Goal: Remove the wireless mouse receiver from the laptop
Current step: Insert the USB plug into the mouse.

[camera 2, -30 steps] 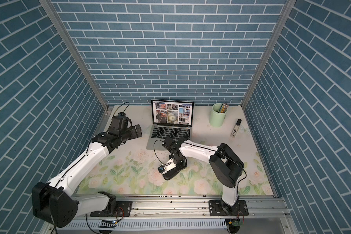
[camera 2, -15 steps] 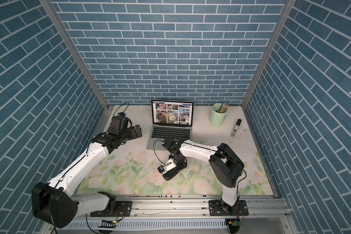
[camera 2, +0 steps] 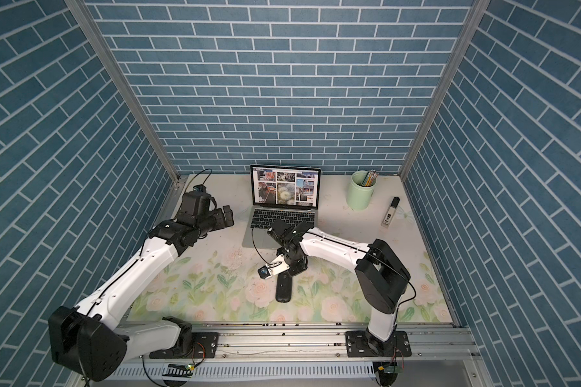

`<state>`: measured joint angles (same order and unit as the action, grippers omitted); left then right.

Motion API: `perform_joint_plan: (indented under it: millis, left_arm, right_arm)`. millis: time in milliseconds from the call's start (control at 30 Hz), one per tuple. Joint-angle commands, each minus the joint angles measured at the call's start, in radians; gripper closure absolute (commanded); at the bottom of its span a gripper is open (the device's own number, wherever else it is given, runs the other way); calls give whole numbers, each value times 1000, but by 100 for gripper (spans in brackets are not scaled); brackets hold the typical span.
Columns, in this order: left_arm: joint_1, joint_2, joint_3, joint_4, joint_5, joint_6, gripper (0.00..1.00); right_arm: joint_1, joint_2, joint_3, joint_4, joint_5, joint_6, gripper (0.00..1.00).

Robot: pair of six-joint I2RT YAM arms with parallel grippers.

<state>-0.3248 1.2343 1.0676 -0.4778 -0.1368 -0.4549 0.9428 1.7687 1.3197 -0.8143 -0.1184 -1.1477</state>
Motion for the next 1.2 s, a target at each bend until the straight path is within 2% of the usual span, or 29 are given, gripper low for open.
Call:
perform_joint_plan:
  millis: [0,167,267,300,467,567,600,633,733,833,900,933,1033,1167]
  left_arm:
    - [4,-26,23,31,53,20,0]
    - [-3,-82,-3,-27,210,-13,1]
    - [-46,-167,-31,-122,215,-62,0]
    - [-59,-190,-46,-139,222,-85,0]
    - [-134,-280,-151,-161,289,-256,0]
    - [-230,-272,-199,-145,265,-322,0]
    - [-258,-254,-198,-153,253,-339,0]
    - [-292,-219,-187,-169,238,-357,0]
    - [-401,-73,-106,-244,191,-381,0]
    - [-553,109,41,-338,116,-409,0]
    - [-637,234,136,-393,84,-461,0]
    - [-662,275,162,-402,83,-483,0]
    - [-718,364,202,-375,99,-558,0]
    - [-760,432,205,-344,113,-656,0]
  right_arm:
    - [-20,-65,-1,-2,18,53,100]
    - [-79,-161,-44,63,69,178,100]
    - [-122,-248,-114,157,124,296,99]
    - [-133,-277,-144,195,148,331,94]
    - [-176,-422,-269,437,408,551,86]
    - [-179,-466,-253,511,595,710,70]
    - [-178,-466,-228,508,654,773,64]
    - [-178,-461,-196,491,690,823,63]
    - [-179,-443,-110,408,682,888,63]
    - [-179,-469,-108,431,673,929,61]
    - [-179,-497,-115,457,717,952,59]
    - [-181,-507,-113,462,753,964,57]
    - [-184,-536,-99,453,866,993,39]
    - [-195,-581,-91,437,917,1018,32]
